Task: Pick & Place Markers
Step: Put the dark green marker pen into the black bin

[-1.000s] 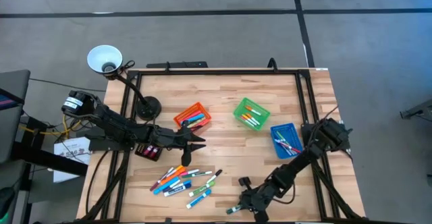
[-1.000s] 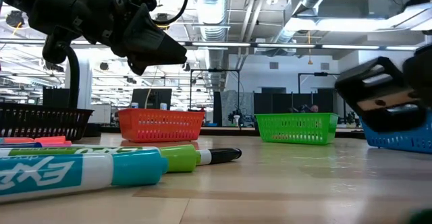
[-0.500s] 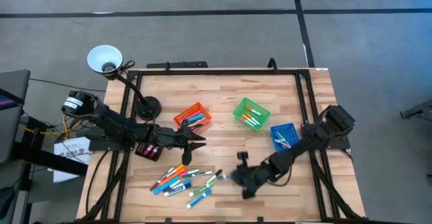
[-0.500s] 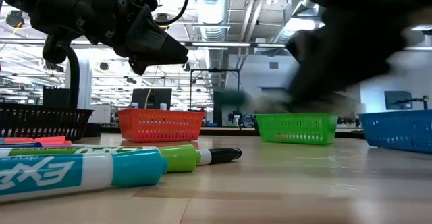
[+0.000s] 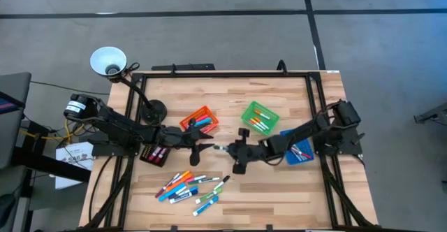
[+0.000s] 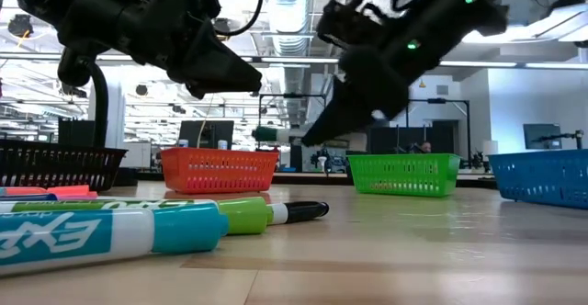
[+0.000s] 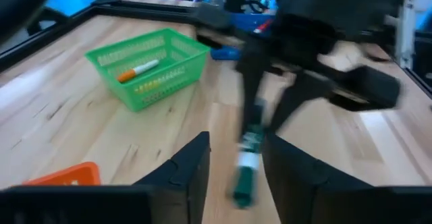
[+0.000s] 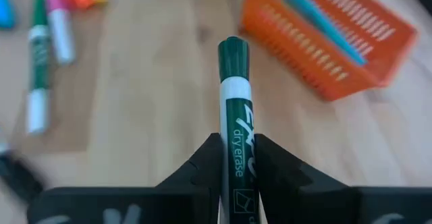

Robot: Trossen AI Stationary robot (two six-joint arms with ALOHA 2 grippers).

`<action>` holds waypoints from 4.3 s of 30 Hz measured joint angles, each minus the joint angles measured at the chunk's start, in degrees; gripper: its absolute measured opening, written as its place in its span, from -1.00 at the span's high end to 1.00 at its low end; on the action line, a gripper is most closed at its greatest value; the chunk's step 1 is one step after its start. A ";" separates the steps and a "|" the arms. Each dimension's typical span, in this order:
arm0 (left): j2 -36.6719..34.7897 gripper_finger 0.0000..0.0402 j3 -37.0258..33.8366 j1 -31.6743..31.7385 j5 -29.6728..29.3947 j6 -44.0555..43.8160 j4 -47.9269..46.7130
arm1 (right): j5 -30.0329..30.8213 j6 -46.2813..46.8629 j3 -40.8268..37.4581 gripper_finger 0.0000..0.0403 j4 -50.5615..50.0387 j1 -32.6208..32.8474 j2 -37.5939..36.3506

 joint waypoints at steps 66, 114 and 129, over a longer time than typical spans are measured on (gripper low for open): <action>0.09 0.59 -0.02 -0.25 0.84 -2.83 -1.00 | -8.56 -8.99 0.08 0.15 16.67 -5.08 -0.57; -44.48 0.63 6.93 -14.26 -5.70 -46.82 -95.01 | -8.94 0.56 0.08 -0.14 5.43 -4.86 -0.57; -25.92 0.53 6.82 -14.26 -6.77 -47.89 -95.82 | -8.95 0.59 0.08 -0.14 5.14 -4.86 -0.57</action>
